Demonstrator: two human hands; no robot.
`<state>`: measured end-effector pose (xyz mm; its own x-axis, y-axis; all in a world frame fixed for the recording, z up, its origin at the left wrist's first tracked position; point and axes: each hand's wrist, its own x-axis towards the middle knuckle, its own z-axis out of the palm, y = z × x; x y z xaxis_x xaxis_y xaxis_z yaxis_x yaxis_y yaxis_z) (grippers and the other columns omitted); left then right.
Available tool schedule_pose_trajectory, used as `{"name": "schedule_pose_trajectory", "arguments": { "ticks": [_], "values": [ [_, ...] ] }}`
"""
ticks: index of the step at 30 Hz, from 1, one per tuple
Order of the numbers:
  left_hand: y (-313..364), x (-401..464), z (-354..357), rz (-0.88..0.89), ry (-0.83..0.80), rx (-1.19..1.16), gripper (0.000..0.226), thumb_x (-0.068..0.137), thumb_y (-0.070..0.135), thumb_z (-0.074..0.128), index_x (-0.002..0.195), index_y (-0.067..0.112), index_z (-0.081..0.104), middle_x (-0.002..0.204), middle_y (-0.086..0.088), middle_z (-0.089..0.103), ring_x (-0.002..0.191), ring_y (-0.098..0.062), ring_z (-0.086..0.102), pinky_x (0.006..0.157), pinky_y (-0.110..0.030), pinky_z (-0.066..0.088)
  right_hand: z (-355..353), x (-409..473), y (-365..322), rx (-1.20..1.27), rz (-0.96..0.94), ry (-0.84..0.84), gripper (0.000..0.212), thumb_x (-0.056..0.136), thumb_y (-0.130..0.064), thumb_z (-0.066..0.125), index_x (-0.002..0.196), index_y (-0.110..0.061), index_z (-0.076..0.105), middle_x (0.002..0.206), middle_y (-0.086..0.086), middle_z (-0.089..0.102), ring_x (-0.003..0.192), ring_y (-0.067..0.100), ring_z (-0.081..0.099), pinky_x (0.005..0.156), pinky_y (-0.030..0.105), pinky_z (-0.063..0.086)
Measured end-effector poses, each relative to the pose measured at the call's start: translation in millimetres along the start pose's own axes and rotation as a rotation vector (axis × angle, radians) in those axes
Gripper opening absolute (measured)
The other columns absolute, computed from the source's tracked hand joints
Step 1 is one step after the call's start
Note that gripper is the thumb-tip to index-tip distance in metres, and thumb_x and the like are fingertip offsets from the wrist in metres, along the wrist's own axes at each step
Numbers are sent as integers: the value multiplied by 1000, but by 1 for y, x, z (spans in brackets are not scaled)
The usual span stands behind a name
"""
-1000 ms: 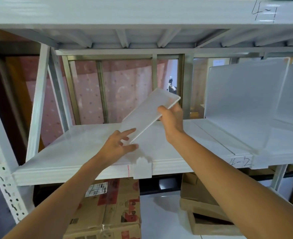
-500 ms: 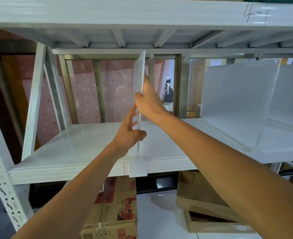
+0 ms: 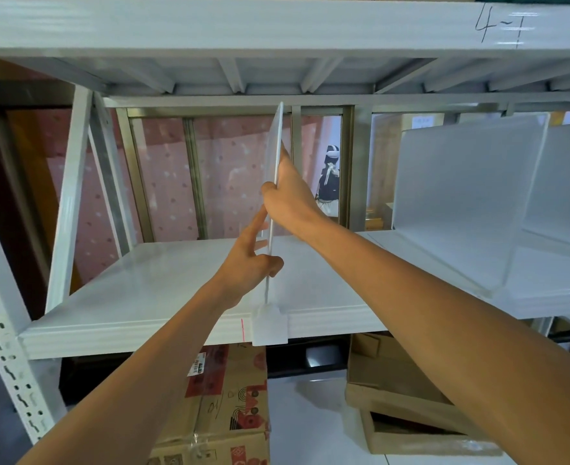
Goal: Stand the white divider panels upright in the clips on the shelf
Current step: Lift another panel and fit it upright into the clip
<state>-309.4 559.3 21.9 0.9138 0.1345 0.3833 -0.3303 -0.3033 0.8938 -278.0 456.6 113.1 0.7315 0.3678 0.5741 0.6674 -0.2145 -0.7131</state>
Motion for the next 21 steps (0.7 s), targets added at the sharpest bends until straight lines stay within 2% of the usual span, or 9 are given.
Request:
{"name": "schedule_pose_trajectory", "arguments": {
  "ticks": [3, 7, 8, 10, 13, 16, 21],
  "values": [
    [-2, -3, -2, 1, 12, 4, 96, 70, 6, 61, 147, 50, 23, 147, 5, 37, 131, -24, 39, 63, -22, 50, 3, 1, 0, -12, -14, -20, 76, 94, -1, 40, 154, -30, 2, 128, 15, 56, 95, 27, 61, 87, 42, 55],
    [-3, -5, -2, 13, 11, 22, 92, 76, 6, 62, 148, 47, 21, 148, 5, 34, 133, -20, 34, 79, -30, 51, 5, 5, -4, -48, -44, -49, 76, 93, 0, 40, 154, -30, 5, 137, 10, 52, 90, 22, 60, 84, 39, 56],
    [-3, -6, -2, 16, 8, 28, 92, 77, 6, 63, 148, 46, 20, 148, 4, 33, 134, -20, 34, 79, -27, 52, 5, 6, -4, -51, -46, -54, 75, 93, 0, 40, 154, -29, 6, 139, 10, 51, 89, 20, 59, 84, 38, 57],
    [-2, -6, 0, 17, 8, 40, 91, 80, 2, 61, 149, 46, 20, 149, 4, 32, 133, -20, 34, 68, -16, 52, 5, 6, -2, -42, -38, -46, 74, 93, 0, 40, 154, -30, 9, 136, 11, 52, 87, 19, 58, 83, 37, 57],
    [0, -6, 1, 22, 1, 41, 92, 82, -2, 59, 150, 45, 19, 151, 5, 30, 131, -17, 33, 60, -6, 48, 4, 5, 1, -27, -17, -26, 74, 93, -1, 40, 153, -31, 10, 128, 12, 56, 88, 22, 61, 82, 42, 58],
    [1, -4, -3, 16, -4, 59, 93, 82, -2, 60, 149, 48, 19, 151, 6, 31, 132, -17, 33, 61, -13, 51, 3, 6, 0, -20, -13, -25, 75, 93, 0, 40, 153, -30, 9, 129, 11, 56, 88, 22, 60, 84, 42, 57],
    [-5, -4, -6, 26, 13, 99, 91, 80, 5, 61, 149, 47, 19, 150, 5, 33, 133, -21, 36, 63, -16, 51, 7, 6, -2, -13, -15, -32, 76, 93, 0, 41, 153, -31, 7, 134, 10, 53, 90, 22, 59, 86, 42, 56]
  ]
}}
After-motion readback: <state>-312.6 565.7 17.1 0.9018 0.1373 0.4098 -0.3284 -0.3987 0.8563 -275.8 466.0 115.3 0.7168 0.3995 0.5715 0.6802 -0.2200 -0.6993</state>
